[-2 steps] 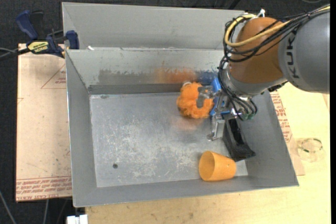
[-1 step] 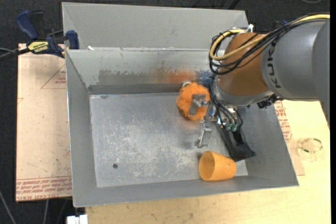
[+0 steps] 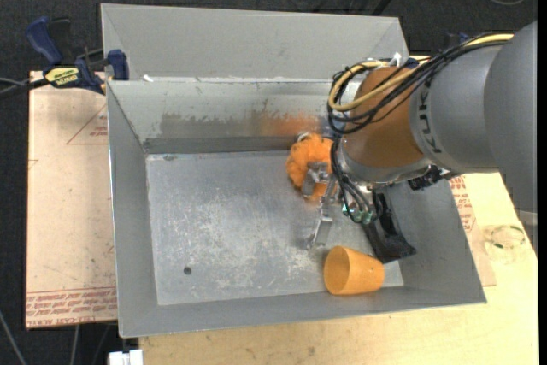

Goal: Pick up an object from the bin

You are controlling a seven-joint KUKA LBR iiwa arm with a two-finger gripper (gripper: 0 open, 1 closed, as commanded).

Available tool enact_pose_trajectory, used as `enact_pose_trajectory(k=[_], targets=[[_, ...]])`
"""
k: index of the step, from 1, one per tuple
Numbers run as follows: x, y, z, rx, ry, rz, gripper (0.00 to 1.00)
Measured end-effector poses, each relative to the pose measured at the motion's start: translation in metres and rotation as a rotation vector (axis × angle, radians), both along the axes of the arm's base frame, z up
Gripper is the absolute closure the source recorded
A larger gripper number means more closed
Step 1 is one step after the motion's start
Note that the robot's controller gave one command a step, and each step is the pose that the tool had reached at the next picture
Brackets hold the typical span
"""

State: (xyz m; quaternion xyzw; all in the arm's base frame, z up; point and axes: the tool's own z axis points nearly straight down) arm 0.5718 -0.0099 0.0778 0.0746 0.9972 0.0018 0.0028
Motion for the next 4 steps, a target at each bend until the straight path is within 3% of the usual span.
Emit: enact_pose_trajectory(k=[1, 2, 3, 4], targets=[[-0.011, -0.012, 0.009, 0.001, -0.003, 0.102, 0.0], [-0.042, -0.022, 0.007, -0.007, -0.005, 0.351, 0.0], [-0.053, -0.014, 0.0, 0.001, -0.003, 0.33, 0.0], [-0.068, -0.03, -0.003, -0.004, -0.005, 0.409, 0.0]])
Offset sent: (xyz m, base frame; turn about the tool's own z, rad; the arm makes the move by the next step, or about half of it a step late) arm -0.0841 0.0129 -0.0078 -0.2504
